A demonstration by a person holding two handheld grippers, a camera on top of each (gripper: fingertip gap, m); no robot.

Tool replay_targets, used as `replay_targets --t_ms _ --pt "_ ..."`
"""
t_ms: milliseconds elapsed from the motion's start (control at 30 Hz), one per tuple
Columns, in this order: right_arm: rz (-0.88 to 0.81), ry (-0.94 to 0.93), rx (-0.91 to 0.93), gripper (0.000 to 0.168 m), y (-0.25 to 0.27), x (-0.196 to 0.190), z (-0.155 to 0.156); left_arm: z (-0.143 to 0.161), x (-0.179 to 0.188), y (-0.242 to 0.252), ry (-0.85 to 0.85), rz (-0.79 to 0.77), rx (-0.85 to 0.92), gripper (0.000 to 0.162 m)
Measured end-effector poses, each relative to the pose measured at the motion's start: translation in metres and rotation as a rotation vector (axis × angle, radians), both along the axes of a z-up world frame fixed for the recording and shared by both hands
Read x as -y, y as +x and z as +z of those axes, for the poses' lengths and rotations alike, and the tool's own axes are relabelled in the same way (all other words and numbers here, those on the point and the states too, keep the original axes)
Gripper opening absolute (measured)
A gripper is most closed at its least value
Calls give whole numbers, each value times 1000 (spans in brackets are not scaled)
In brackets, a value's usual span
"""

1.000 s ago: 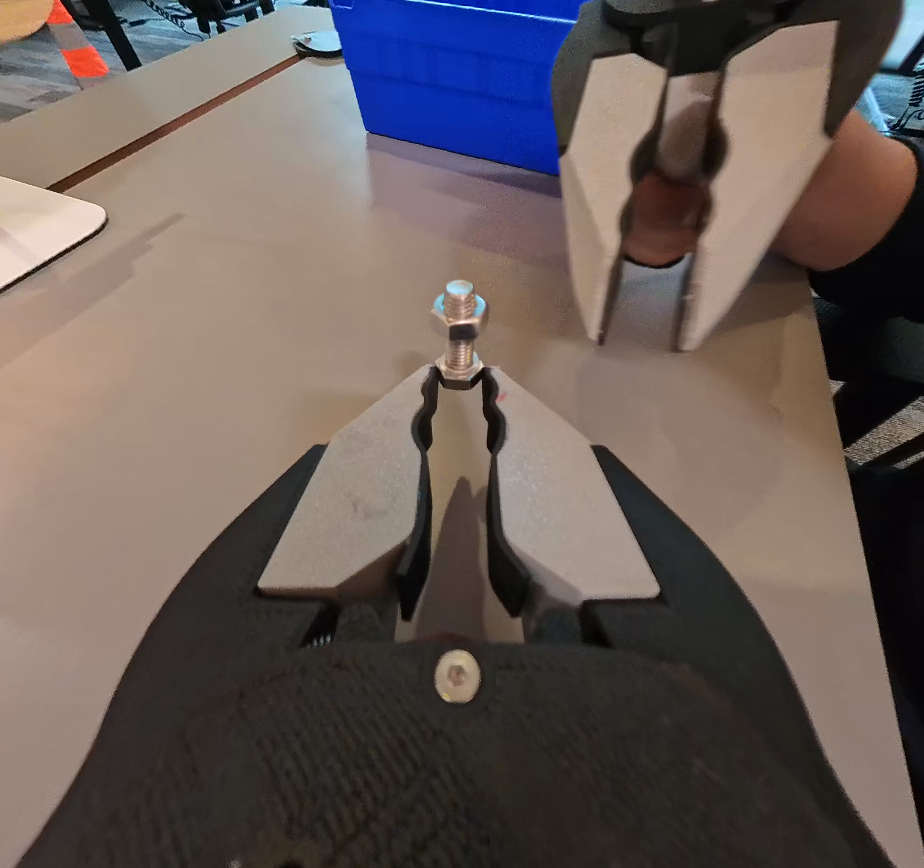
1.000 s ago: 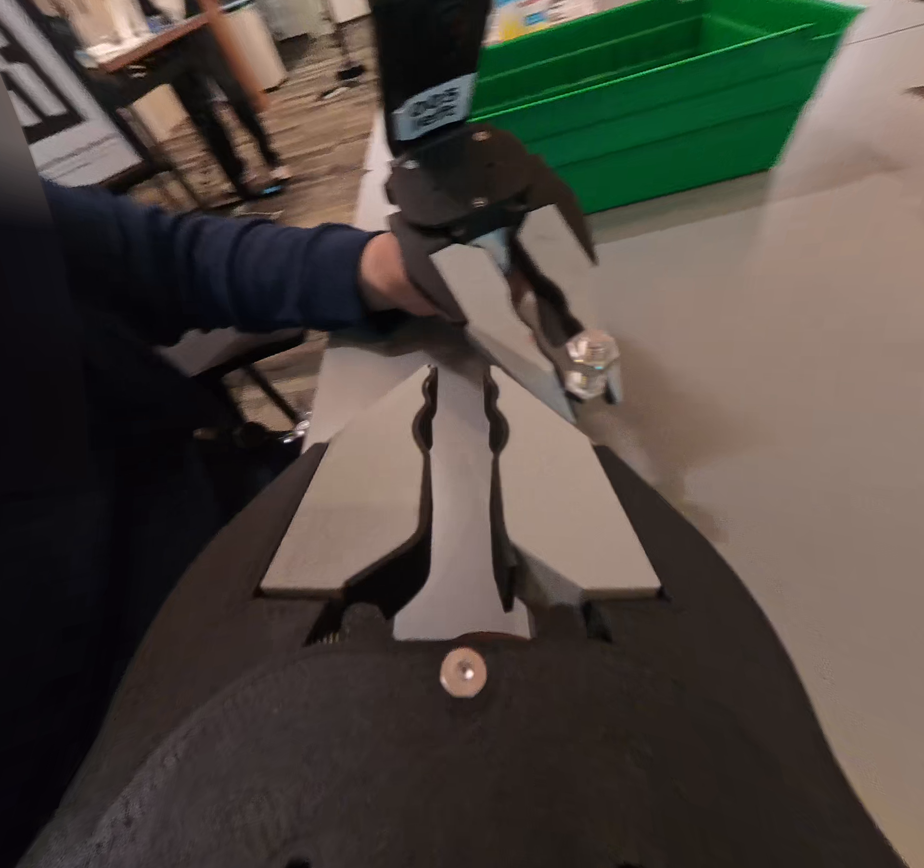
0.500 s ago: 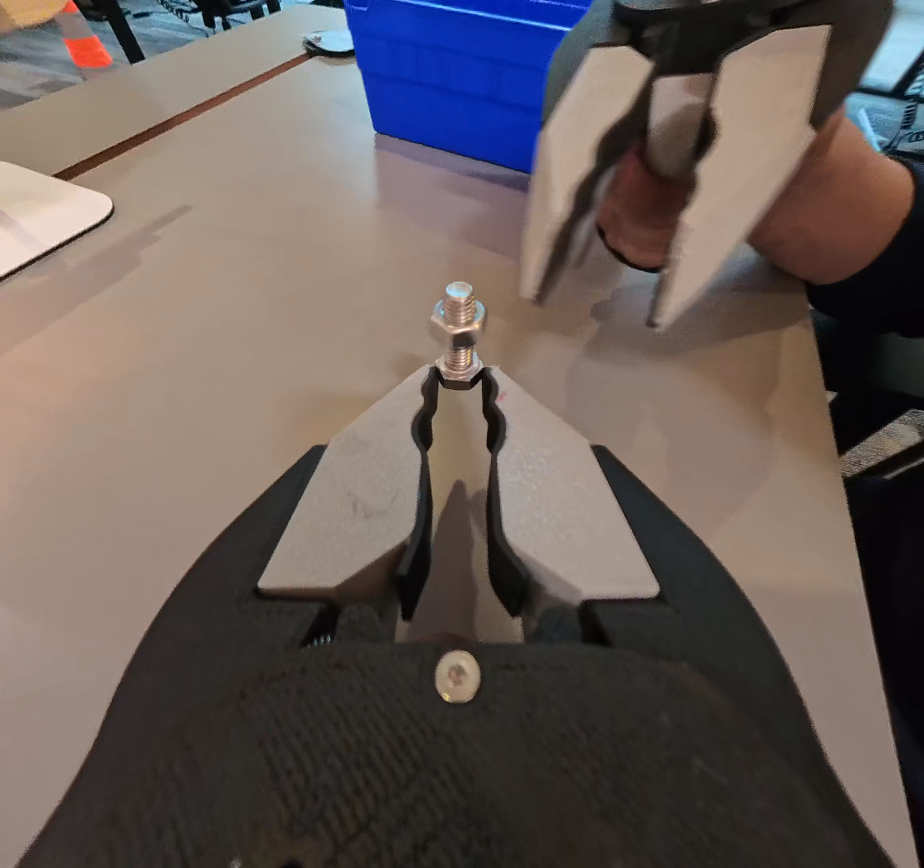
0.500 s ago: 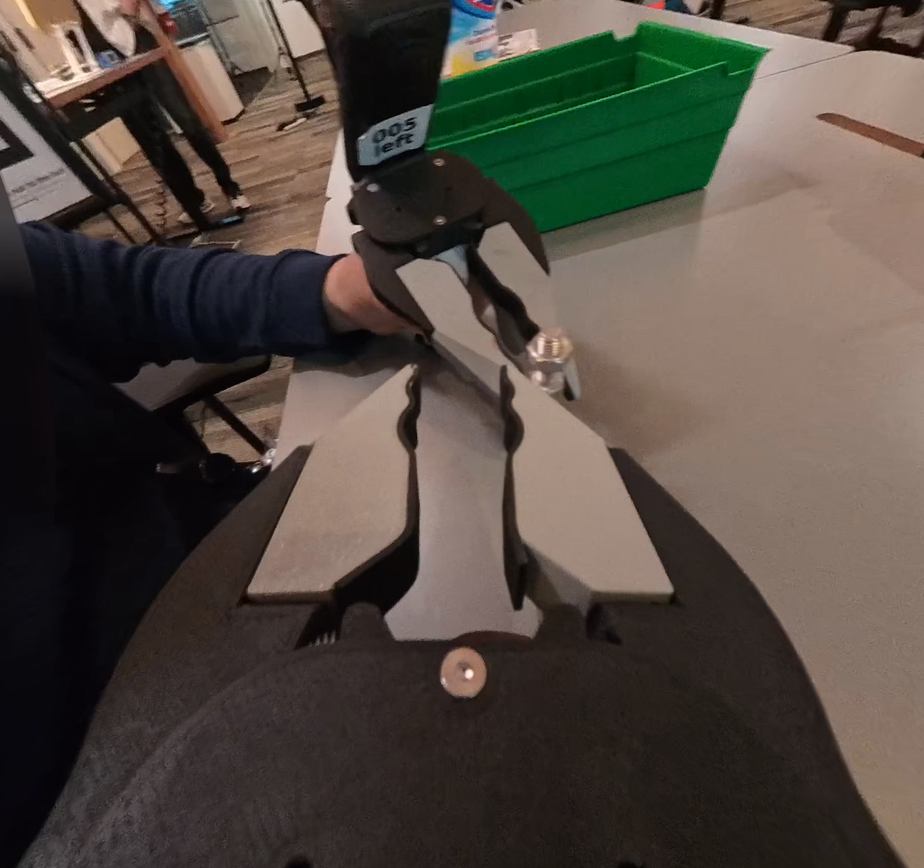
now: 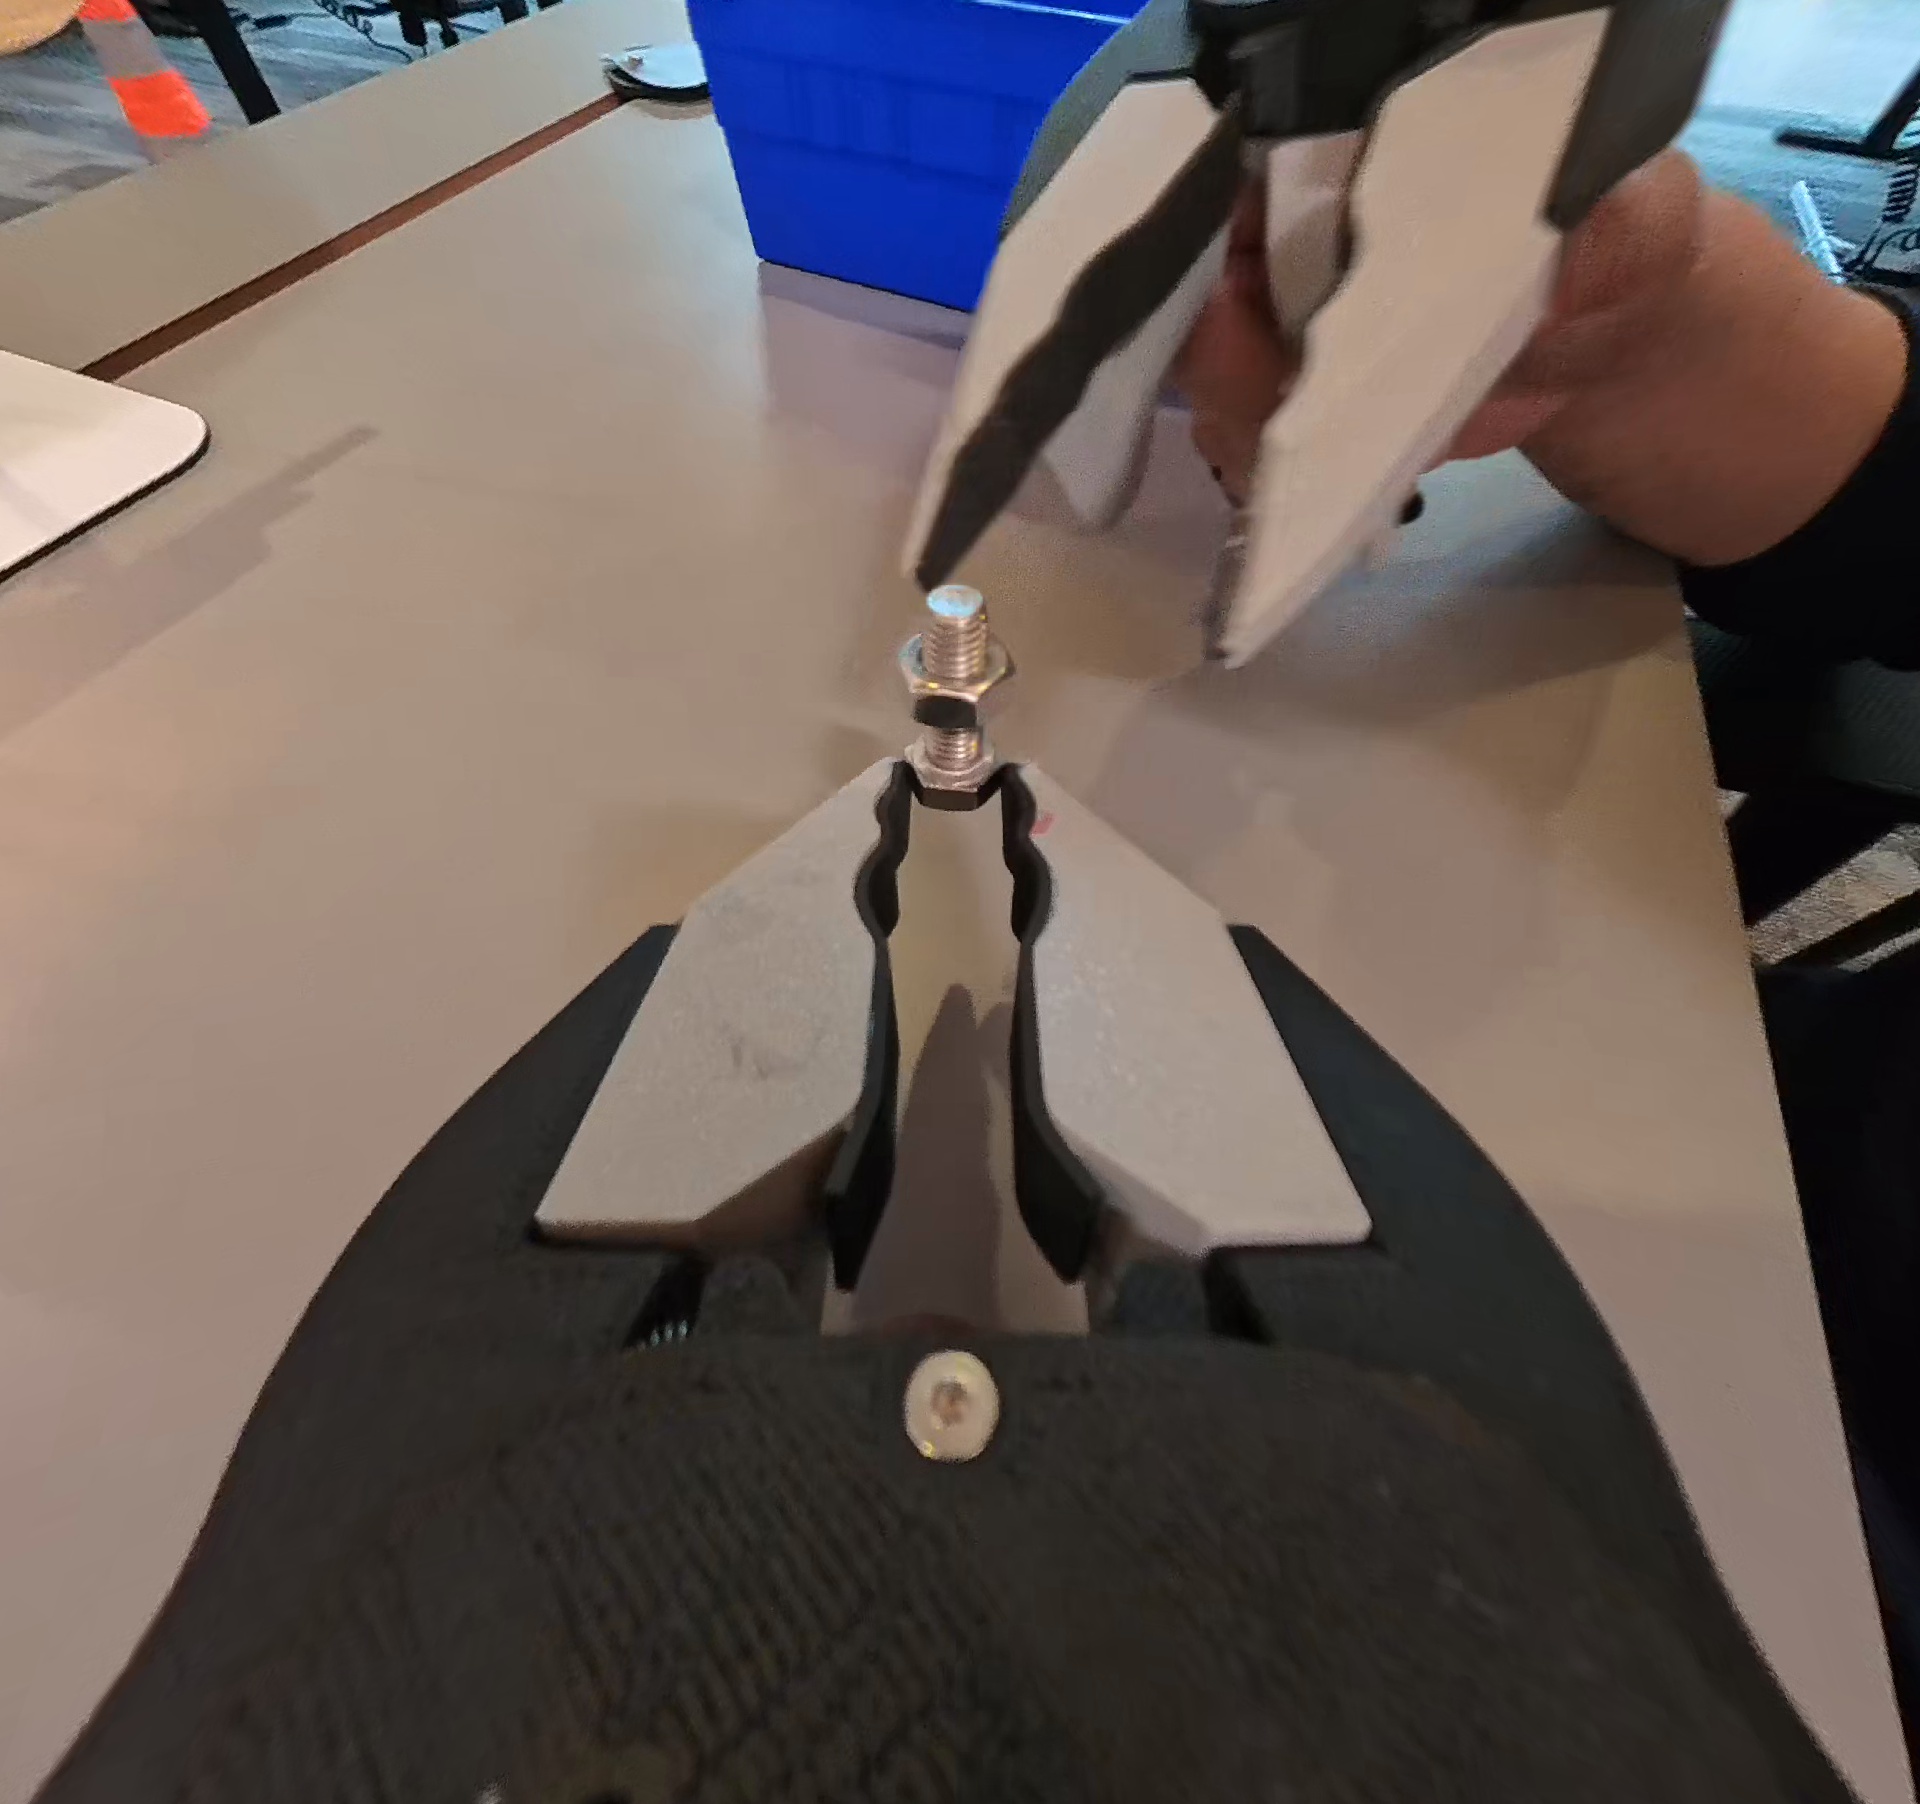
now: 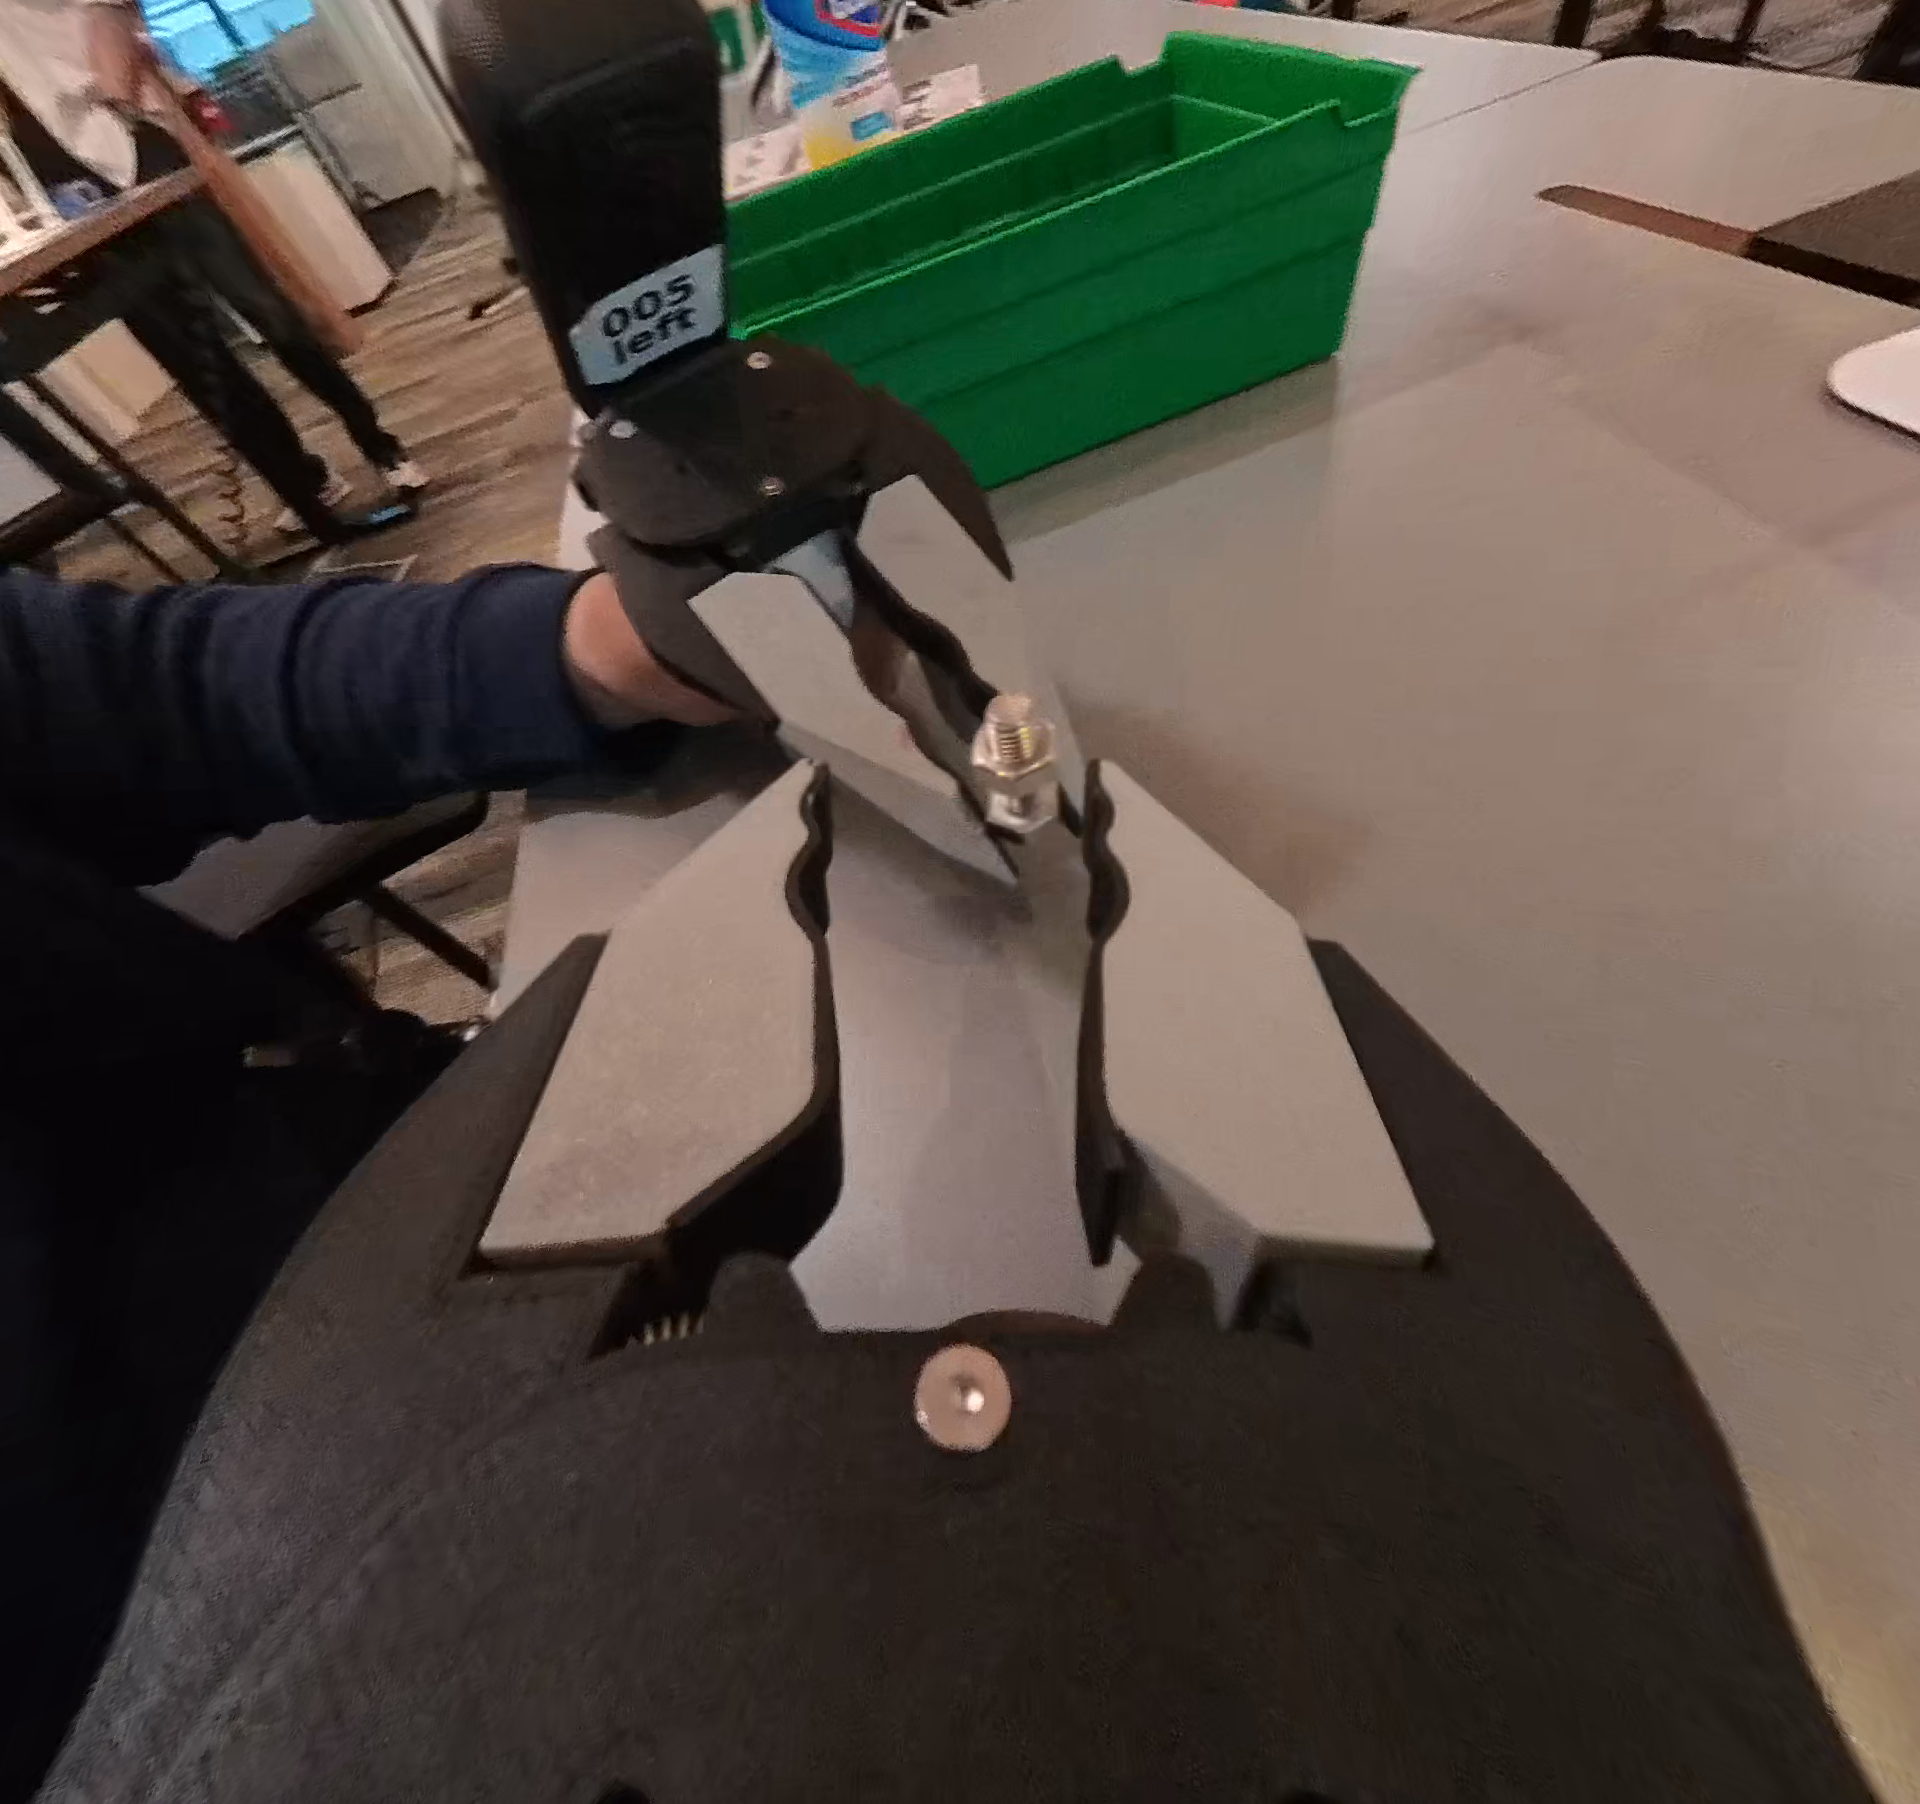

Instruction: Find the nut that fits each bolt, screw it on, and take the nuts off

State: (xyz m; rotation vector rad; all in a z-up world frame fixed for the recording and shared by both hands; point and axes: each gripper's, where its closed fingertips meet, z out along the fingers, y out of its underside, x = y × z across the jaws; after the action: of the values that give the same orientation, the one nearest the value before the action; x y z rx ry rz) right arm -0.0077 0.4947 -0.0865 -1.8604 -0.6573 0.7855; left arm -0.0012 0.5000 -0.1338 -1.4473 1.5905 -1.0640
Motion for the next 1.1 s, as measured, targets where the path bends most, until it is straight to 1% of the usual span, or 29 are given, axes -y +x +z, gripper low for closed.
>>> replay_targets --t_ms 67,100,133,167,200,233,267,333,433,467,500,533,567,600,633,667,700,733,800,833,900,1033,1067,1100 --pt "-39 -14 21 52 1 -4 -7 0 4 1 6 -14 -1 15" --pt "-14 -20 28 52 -4 0 -9 -1 4 1 11 -13 -5 15" --pt "42 -31 28 48 -11 6 -11 -2 3 1 13 -7 -10 15" --pt "83 -40 34 53 -16 12 -12 -3 1 1 9 0 -16 15" --pt "180 -54 29 21 -23 28 -10 -2 -2 0 3 15 -13 16" --pt "248 -45 -13 14 -29 39 -2 -1 -4 0 -9 21 -7 15" --pt "237 -19 -51 24 -28 38 6 0 -5 -1 -14 23 -4 15" --pt "155 12 -65 34 -16 25 12 0 -5 -2 -8 20 1 15" --pt "-43 19 -32 46 6 -3 4 -1 0 0 3 5 -6 15" --pt "-79 9 -14 50 9 -9 -1 -1 1 1 5 -1 -5 15" --pt "-77 -4 1 53 7 -7 -6 -1 2 1 7 -5 -6 15" --pt "-43 -16 9 52 1 -4 -10 -1 2 1 9 -6 -8 15" --pt "24 -27 10 47 -9 4 -12 -1 2 1 8 -4 -9 15" --pt "101 -44 15 45 -18 16 -14 -1 1 1 5 1 -8 15" --pt "204 -54 12 20 -29 31 -14 -1 -2 0 3 15 -6 15" --pt "281 -58 -9 13 -37 45 -10 -1 -4 0 -6 21 -7 16" --pt "297 -54 -22 19 -39 48 -7 -1 -5 -1 -16 23 -6 15" --pt "271 -38 -24 22 -37 44 -5 0 -5 -1 -19 21 -1 15" --pt "134 -5 -6 33 -21 24 -4 0 -4 -1 -9 20 0 15" --pt "50 3 12 37 -11 11 -7 -1 -4 -1 -5 18 -4 15" --pt "-44 11 40 41 1 -3 -11 -1 -2 0 -2 12 -8 15" --pt "-92 43 98 42 0 -13 -17 -5 1 1 18 -3 -28 15" --pt "-83 51 112 39 -4 -13 -18 -5 3 2 22 -8 -32 15" --pt "-66 50 128 32 -9 -12 -20 -5 4 2 24 -11 -30 16"
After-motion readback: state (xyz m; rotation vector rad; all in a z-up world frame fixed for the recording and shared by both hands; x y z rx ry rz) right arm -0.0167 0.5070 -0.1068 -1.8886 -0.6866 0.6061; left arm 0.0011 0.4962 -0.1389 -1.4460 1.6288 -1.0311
